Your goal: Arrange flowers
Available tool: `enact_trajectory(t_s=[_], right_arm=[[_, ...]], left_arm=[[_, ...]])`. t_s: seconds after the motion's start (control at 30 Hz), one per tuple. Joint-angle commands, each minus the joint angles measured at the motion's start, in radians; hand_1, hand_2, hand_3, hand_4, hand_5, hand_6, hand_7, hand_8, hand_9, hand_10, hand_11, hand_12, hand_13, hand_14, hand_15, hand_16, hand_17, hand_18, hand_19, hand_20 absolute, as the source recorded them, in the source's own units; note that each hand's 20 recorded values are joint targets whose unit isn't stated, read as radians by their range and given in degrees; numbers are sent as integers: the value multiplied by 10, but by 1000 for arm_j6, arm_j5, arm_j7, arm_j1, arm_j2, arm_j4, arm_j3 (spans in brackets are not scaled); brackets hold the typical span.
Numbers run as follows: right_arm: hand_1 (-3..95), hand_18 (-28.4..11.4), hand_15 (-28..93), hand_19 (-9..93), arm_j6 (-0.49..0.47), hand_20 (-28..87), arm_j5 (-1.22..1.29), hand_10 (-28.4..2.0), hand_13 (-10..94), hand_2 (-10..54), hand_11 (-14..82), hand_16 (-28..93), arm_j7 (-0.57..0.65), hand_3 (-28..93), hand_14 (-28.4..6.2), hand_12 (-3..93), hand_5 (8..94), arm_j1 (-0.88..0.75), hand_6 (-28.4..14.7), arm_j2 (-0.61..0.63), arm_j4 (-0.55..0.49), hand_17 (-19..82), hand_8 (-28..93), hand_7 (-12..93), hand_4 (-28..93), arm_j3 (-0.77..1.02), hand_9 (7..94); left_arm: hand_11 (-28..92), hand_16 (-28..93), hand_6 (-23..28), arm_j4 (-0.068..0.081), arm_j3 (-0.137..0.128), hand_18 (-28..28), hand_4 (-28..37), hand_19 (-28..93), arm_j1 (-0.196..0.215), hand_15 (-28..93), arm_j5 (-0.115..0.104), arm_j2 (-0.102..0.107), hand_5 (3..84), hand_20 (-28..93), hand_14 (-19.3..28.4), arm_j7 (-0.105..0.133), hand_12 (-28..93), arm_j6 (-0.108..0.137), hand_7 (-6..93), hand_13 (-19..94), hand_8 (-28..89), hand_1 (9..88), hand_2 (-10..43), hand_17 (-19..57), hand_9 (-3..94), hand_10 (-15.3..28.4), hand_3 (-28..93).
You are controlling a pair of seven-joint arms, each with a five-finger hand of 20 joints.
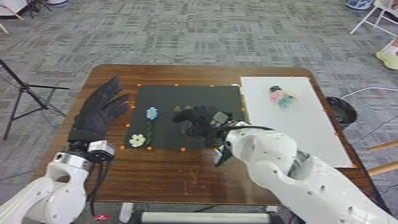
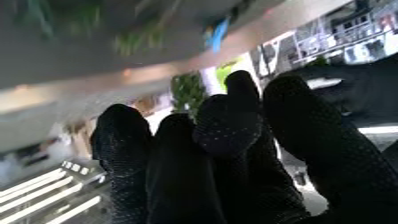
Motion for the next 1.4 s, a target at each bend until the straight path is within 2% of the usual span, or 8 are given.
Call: enact_trajectory(t_s=[0.03,0.13,0.2,0.3,0.47,0.83,1.0,1.4], right_arm=[[200,-230,899,932,-37,571,-49,-107,863,167,668,317,31,921,-54,308,418,90,-2,-18,78,484,-109,114,-49,-41,851],[200,-230,899,932,-60,570,-71,-108,863,168,670,315,47,921,-54,309,420,121,0,-30,127,484,-110,115,-50,-94,852],[200,-230,901,932,-83,570,-90,-107,865,167,671,314,62,922,-54,308,419,143,1,-41,164,487,-110,116,-50,-124,853],[201,-230,903,932,-104,571,-101,-106,866,166,672,312,71,923,-54,307,419,151,1,-41,188,488,-111,117,-50,-140,855],[200,-229,905,932,-119,572,-112,-105,868,168,674,311,63,924,-52,306,418,181,2,-16,212,490,-112,119,-50,-188,856],[199,-229,906,932,-91,574,-115,-105,870,171,676,311,0,925,-52,305,423,218,6,51,185,492,-116,127,-53,-250,859],[198,-230,906,932,-90,576,-106,-104,870,172,677,311,-12,926,-52,306,428,208,9,72,162,492,-118,131,-55,-253,861],[196,-232,907,932,-89,577,-114,-104,871,172,676,312,-46,930,-52,308,434,186,9,56,122,495,-121,135,-57,-265,863]], left_arm=[[134,64,17,-6,-1,188,-253,355,3,238,3,6,232,124,128,-3,193,3,162,158,-78,278,-42,-111,174,96,658],[134,64,17,-9,-1,188,-253,355,6,238,3,7,232,124,128,-1,192,4,161,158,-78,278,-42,-111,174,96,658],[134,64,17,-3,6,187,-253,355,-4,238,4,5,232,124,128,-3,192,-2,160,158,-78,278,-41,-111,174,96,657],[133,64,17,-2,12,188,-253,355,-10,238,6,6,232,124,128,-4,192,-6,160,158,-77,278,-42,-111,174,96,658],[133,64,16,-6,4,188,-252,355,0,238,5,7,232,124,128,-5,193,-4,162,158,-78,278,-42,-111,174,96,658],[132,63,16,-3,7,187,-253,355,-6,239,5,5,232,123,128,-7,193,-4,162,159,-78,277,-42,-111,175,96,659],[133,63,16,-8,-2,188,-254,355,5,238,6,5,232,124,129,-6,193,-2,162,159,-78,277,-41,-111,175,96,658],[133,64,16,-8,-1,187,-252,355,2,237,6,5,232,123,128,-5,192,-3,161,158,-78,277,-41,-111,175,96,658]])
